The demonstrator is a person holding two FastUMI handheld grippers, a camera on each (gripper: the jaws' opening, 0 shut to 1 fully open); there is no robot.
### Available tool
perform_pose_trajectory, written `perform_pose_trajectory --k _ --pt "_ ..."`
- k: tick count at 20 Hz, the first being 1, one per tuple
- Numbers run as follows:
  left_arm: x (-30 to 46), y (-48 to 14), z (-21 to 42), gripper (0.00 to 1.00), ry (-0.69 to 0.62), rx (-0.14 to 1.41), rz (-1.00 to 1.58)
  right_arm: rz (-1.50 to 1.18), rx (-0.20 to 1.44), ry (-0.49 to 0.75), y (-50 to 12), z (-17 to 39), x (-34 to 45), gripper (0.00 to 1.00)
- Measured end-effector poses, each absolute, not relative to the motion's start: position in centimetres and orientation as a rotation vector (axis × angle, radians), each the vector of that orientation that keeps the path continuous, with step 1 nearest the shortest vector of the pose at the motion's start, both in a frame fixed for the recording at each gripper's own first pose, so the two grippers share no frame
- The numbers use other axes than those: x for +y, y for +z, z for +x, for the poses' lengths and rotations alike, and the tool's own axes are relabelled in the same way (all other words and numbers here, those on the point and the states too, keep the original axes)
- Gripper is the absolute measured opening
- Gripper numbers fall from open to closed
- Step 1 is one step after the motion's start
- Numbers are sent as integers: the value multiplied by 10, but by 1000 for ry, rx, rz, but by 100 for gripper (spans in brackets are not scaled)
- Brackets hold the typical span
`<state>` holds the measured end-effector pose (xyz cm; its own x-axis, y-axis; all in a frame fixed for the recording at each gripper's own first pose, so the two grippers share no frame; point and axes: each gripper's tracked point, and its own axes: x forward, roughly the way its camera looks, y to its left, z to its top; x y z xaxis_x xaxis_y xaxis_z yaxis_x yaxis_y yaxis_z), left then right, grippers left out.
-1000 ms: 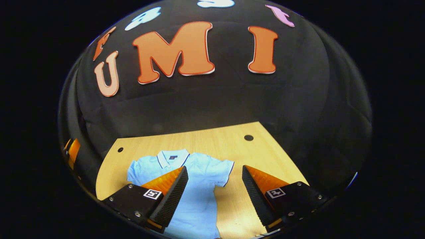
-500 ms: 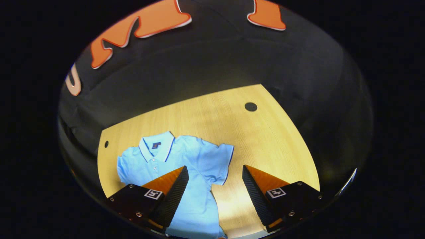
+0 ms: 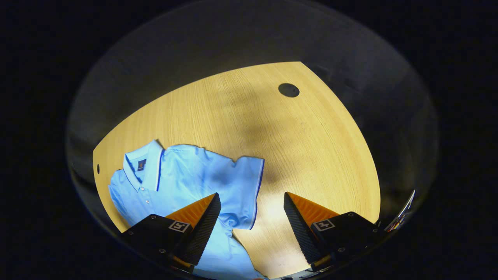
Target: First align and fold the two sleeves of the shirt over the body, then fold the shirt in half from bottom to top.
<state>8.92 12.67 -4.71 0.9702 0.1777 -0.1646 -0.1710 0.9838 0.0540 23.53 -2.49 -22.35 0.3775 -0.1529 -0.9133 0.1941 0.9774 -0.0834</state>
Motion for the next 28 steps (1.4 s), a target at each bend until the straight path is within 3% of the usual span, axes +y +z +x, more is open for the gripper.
perform_pose_trajectory --k 13,21,22,23,24,26,28 --pt "132 -76 99 99 185 233 54 61 1275 -235 -276 236 -21 97" --pt "136 -81 103 100 190 243 71 90 1292 -239 -285 233 -14 54" --pt "136 -82 103 100 188 247 65 95 1295 -244 -285 233 -15 41" --pt "135 -85 103 100 187 251 61 101 1296 -243 -284 234 -15 41" --pt "135 -86 103 100 187 254 57 101 1294 -238 -283 234 -14 20" --pt "135 -87 104 100 189 257 53 95 1281 -215 -284 237 -12 7" --pt "139 -87 102 100 189 260 54 73 1269 -199 -279 237 -11 3"
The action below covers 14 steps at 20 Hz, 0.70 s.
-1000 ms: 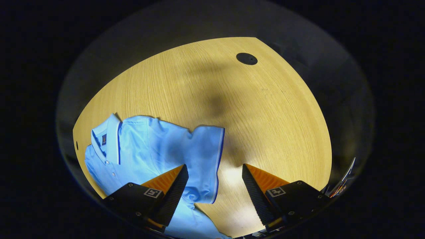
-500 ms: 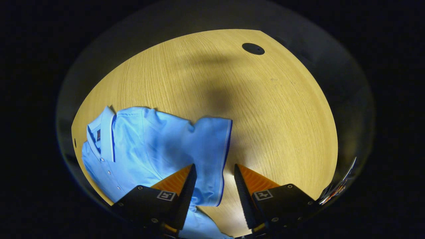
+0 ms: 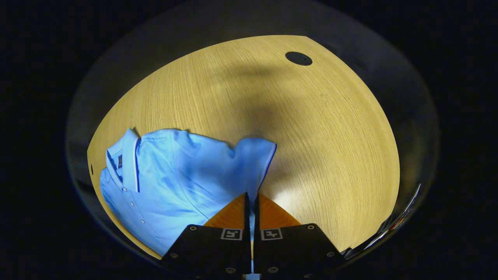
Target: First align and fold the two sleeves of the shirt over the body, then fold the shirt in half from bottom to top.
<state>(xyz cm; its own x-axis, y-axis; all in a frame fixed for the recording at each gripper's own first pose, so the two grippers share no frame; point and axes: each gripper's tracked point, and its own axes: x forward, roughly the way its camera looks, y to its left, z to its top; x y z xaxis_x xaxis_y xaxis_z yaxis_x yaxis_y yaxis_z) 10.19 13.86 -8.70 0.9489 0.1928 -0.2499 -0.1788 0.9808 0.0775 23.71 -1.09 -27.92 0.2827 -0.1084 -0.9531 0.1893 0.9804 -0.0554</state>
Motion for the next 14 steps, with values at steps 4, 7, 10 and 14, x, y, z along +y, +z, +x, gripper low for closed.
perform_pose_trajectory --k 4,7,10,14 --pt "143 -83 102 100 196 253 65 8 1200 -145 -251 242 1 1" --pt "145 -85 100 100 190 252 43 2 1171 -98 -232 241 23 1" --pt "154 -82 95 100 196 248 38 -33 1143 -57 -213 241 43 1" --pt "168 -81 85 100 212 241 19 -38 1130 12 -198 234 84 0"
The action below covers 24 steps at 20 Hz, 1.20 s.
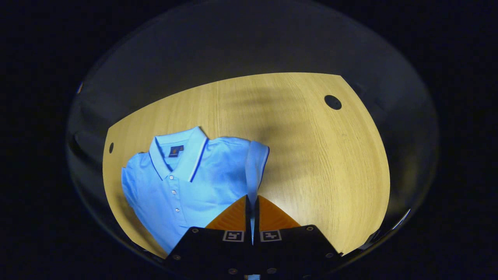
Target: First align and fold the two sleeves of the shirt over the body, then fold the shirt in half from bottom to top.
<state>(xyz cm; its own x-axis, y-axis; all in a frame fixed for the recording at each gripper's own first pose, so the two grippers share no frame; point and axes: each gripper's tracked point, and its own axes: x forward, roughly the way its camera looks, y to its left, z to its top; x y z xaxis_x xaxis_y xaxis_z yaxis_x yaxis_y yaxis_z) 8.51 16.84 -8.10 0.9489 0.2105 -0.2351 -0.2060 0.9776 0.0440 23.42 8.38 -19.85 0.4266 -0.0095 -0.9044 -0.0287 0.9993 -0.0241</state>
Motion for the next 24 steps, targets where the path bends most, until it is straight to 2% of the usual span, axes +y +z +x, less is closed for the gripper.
perform_pose_trajectory --k 16,21,22,23,24 --pt "235 -91 41 100 304 268 -5 -87 1140 281 -211 206 246 2" --pt "240 -96 38 100 309 282 -11 -88 1154 340 -221 194 271 2" --pt "241 -96 39 100 308 283 -9 -80 1156 358 -220 191 275 6" --pt "240 -96 39 100 305 284 -9 -64 1161 373 -219 188 279 14" --pt "238 -96 41 100 300 284 -8 -45 1158 388 -216 187 285 12"
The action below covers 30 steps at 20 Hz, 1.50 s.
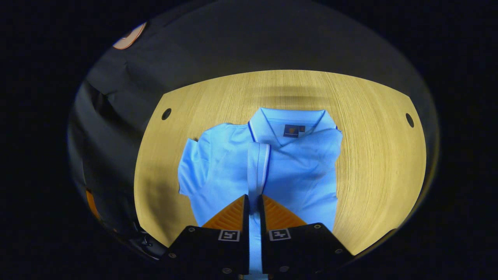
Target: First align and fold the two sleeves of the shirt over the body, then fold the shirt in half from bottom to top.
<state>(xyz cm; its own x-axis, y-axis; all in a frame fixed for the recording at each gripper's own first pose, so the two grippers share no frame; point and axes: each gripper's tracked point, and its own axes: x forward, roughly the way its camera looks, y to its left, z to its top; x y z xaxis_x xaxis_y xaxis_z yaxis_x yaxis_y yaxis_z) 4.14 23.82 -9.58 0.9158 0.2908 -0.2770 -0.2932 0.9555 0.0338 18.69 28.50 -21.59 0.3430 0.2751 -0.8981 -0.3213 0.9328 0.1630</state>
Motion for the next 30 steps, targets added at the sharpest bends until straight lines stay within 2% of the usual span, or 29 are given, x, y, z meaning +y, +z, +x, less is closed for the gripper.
perform_pose_trajectory --k 1,3,4,5,6,7,8,9,10,15,23,30 --pt "237 -96 45 100 295 285 -6 -29 1152 397 -213 187 290 15" --pt "234 -95 47 100 289 285 -1 -1 1134 404 -206 186 295 29" --pt "232 -94 50 100 285 286 -5 3 1124 406 -203 186 296 49" --pt "231 -92 52 100 283 284 -14 2 1115 405 -199 186 294 47" --pt "228 -91 54 100 278 284 -26 -1 1102 396 -196 187 291 73" --pt "225 -91 57 100 269 287 -39 -2 1088 390 -194 189 288 76" --pt "222 -91 60 100 261 291 -50 -3 1079 379 -193 190 283 89" --pt "218 -91 64 100 253 297 -58 -4 1074 362 -193 190 277 87" --pt "216 -93 70 100 245 306 -64 -1 1064 350 -191 191 272 99" --pt "196 -132 105 100 175 466 -146 6 985 315 -174 197 248 99" --pt "152 -204 145 98 18 828 -241 38 774 269 -111 199 209 99" --pt "125 -263 176 100 -43 1087 -206 157 760 302 -86 171 185 99"
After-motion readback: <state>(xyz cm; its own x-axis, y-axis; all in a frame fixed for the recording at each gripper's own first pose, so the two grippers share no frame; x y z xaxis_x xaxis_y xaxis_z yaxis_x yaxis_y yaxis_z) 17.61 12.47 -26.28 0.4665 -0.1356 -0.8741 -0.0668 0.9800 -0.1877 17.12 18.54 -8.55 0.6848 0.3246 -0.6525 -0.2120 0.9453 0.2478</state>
